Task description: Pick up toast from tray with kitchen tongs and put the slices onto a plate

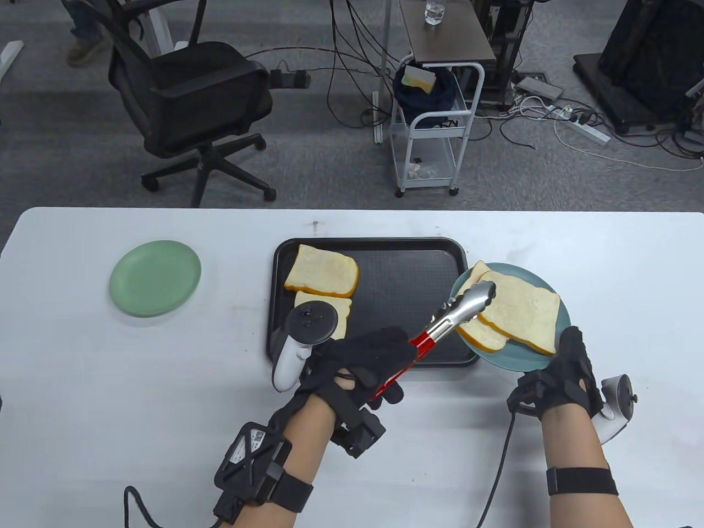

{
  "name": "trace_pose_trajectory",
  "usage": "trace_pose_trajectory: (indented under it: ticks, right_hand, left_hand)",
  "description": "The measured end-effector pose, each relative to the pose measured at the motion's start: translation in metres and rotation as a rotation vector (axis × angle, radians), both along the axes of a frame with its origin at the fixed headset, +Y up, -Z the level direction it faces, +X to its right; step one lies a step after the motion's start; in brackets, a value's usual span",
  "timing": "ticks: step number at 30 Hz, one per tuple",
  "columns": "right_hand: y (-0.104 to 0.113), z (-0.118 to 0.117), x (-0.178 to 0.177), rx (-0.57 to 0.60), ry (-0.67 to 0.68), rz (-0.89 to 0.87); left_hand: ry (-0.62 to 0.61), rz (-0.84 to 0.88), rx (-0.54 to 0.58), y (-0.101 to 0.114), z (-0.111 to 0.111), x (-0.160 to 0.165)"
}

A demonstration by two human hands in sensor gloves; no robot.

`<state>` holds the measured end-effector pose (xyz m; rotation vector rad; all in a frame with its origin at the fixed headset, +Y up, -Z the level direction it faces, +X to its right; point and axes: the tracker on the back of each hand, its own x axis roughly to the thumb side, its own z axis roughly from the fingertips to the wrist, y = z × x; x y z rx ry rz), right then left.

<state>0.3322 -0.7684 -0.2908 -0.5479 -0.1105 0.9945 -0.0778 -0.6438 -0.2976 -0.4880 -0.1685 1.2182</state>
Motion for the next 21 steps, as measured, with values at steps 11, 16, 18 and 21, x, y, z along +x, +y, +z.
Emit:
trace_pose_trajectory:
  ticks: [11,16,18,21]
  right_hand:
    - [-0.001,-0.001,0.000,0.004,0.005,-0.020]
    - [-0.002,-0.001,0.000,0.003,0.007,-0.016]
    - [-0.003,-0.001,0.000,0.002,0.007,-0.015]
    - [-0.002,0.000,0.000,0.000,0.008,-0.011]
  left_hand:
    - [0.268,0.001,0.058,0.021,-0.004,-0.095]
    - [0.381,-0.045,-0.021,-0.018,-0.006,-0.129]
    - [0.410,-0.066,-0.063,-0.037,-0.007,-0.138]
    - [0.451,-0.114,-0.116,-0.064,-0.007,-0.149]
